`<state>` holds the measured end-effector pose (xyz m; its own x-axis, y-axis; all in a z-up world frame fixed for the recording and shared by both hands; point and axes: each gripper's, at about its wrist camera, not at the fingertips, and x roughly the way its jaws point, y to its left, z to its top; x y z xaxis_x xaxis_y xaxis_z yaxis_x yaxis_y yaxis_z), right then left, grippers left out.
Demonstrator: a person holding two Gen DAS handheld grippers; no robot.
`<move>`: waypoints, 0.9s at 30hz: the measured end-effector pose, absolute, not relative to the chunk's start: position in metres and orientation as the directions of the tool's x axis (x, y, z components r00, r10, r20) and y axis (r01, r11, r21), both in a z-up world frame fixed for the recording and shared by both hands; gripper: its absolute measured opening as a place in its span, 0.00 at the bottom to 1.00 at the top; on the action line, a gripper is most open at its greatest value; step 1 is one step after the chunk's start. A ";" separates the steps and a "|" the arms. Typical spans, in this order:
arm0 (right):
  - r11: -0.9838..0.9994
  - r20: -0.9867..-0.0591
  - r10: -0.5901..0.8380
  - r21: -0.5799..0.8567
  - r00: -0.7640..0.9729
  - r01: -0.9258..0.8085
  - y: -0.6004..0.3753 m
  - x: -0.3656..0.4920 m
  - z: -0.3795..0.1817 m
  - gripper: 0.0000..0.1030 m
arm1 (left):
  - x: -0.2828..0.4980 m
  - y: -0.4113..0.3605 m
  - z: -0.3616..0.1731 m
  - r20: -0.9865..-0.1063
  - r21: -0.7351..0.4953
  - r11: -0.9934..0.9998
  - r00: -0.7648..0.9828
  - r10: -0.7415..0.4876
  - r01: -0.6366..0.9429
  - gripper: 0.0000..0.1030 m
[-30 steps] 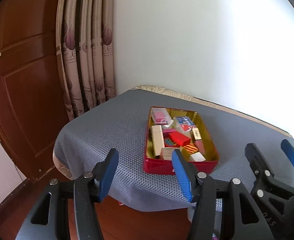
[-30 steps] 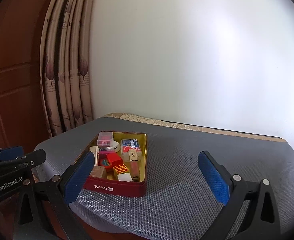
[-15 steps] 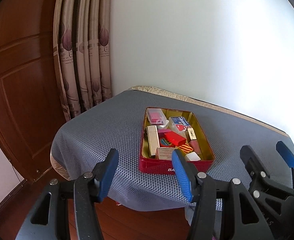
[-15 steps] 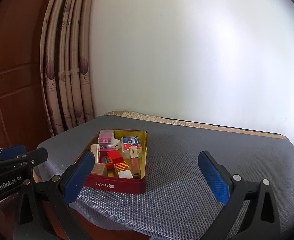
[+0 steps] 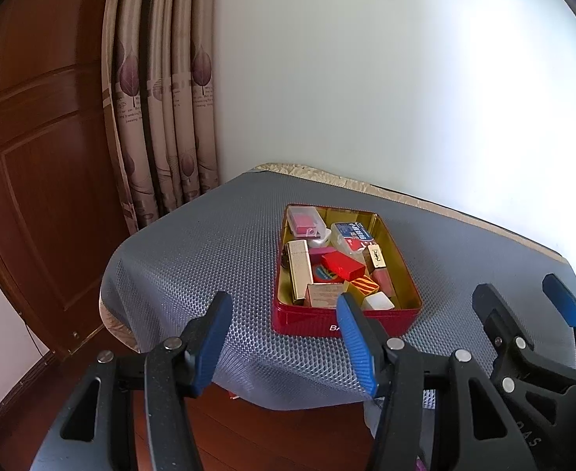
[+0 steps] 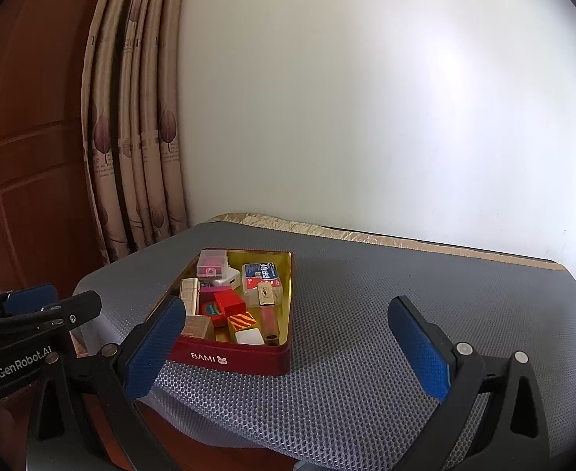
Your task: Organize rigid objects
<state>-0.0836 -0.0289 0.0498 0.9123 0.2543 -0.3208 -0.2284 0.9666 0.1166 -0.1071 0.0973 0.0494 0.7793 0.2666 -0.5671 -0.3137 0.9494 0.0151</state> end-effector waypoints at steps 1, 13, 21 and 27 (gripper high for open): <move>0.966 -0.322 0.255 0.117 0.912 -0.229 -0.029 -0.084 0.050 1.00 | -0.107 0.097 0.049 -0.568 0.017 0.949 0.779 0.267 -0.314 0.55; 0.965 -0.342 0.260 0.123 0.903 -0.231 -0.027 -0.082 0.049 1.00 | -0.105 0.100 0.047 -0.578 0.019 0.948 0.770 0.270 -0.318 0.56; 0.965 -0.350 0.260 0.129 0.900 -0.228 -0.025 -0.083 0.048 1.00 | -0.106 0.097 0.045 -0.574 0.038 0.950 0.771 0.276 -0.311 0.62; 0.963 -0.353 0.268 0.127 0.897 -0.237 -0.022 -0.083 0.049 1.00 | -0.104 0.097 0.043 -0.584 0.047 0.951 0.764 0.275 -0.306 0.63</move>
